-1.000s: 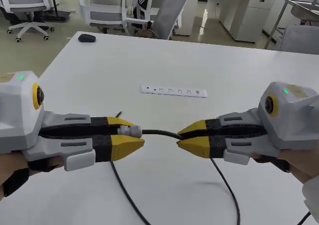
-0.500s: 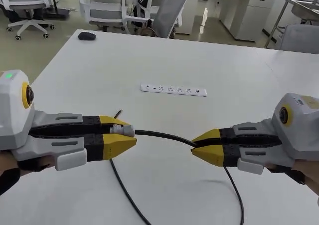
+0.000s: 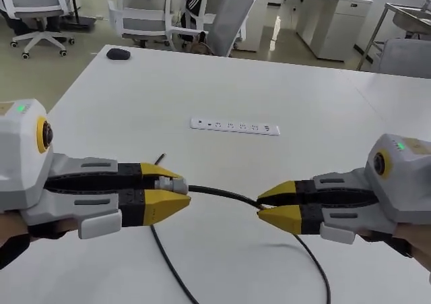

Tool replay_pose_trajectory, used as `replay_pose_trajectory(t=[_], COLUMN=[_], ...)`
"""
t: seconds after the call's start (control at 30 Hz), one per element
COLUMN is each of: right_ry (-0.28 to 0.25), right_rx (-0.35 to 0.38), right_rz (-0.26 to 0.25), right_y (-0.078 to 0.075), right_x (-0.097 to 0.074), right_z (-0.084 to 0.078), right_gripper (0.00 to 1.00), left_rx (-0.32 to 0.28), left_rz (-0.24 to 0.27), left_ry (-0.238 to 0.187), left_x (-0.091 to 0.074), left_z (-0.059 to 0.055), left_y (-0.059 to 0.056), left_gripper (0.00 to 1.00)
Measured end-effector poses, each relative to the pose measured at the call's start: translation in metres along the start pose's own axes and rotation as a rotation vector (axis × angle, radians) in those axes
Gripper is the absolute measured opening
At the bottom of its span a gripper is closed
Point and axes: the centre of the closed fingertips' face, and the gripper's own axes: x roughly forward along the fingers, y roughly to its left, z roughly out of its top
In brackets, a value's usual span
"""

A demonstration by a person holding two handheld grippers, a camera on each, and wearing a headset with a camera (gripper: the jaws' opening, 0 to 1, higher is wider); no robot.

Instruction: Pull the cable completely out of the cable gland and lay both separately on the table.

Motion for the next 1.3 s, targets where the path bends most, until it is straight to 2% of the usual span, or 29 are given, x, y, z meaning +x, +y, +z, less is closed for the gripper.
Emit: replay_pose_trajectory(t=[0.17, 0.3, 0.43, 0.53, 0.63, 0.7, 0.8, 1.1, 1.3], right_ry=[-0.008, -0.023, -0.039, -0.022, 0.005, 0.022, 0.025, 0.035, 0.041], right_rx=[-0.038, -0.074, -0.117, -0.14, -0.145, -0.157, -0.159, -0.149, -0.122], right_rz=[-0.01, -0.006, 0.032, 0.061, 0.107, 0.131, 0.168, 0.149, 0.111], right_y=[-0.001, 0.0, 0.005, 0.009, 0.016, 0.022, 0.029, 0.025, 0.015], right_x=[0.006, 0.015, 0.028, 0.036, 0.042, 0.044, 0.044, 0.042, 0.034], right_z=[0.011, 0.023, 0.035, 0.035, 0.029, 0.024, 0.022, 0.016, 0.009], right_gripper=[0.23, 0.31, 0.34, 0.31, 0.26, 0.21, 0.06, 0.05, 0.05], left_rx=[-0.001, 0.003, 0.013, 0.032, 0.036, 0.034, 0.031, 0.02, -0.012], left_rz=[-0.002, -0.019, -0.056, -0.08, -0.093, -0.099, -0.093, -0.106, -0.091], left_ry=[-0.003, 0.001, 0.02, 0.046, 0.052, 0.054, 0.055, 0.055, 0.029], left_x=[0.002, 0.007, 0.015, 0.02, 0.023, 0.023, 0.022, 0.021, 0.013], left_z=[0.001, 0.001, -0.002, -0.006, -0.007, -0.009, -0.01, -0.012, -0.012], left_y=[0.0, -0.005, -0.014, -0.02, -0.023, -0.024, -0.021, -0.018, -0.011], left_gripper=[0.17, 0.17, 0.17, 0.17, 0.17, 0.17, 0.17, 0.17, 0.17])
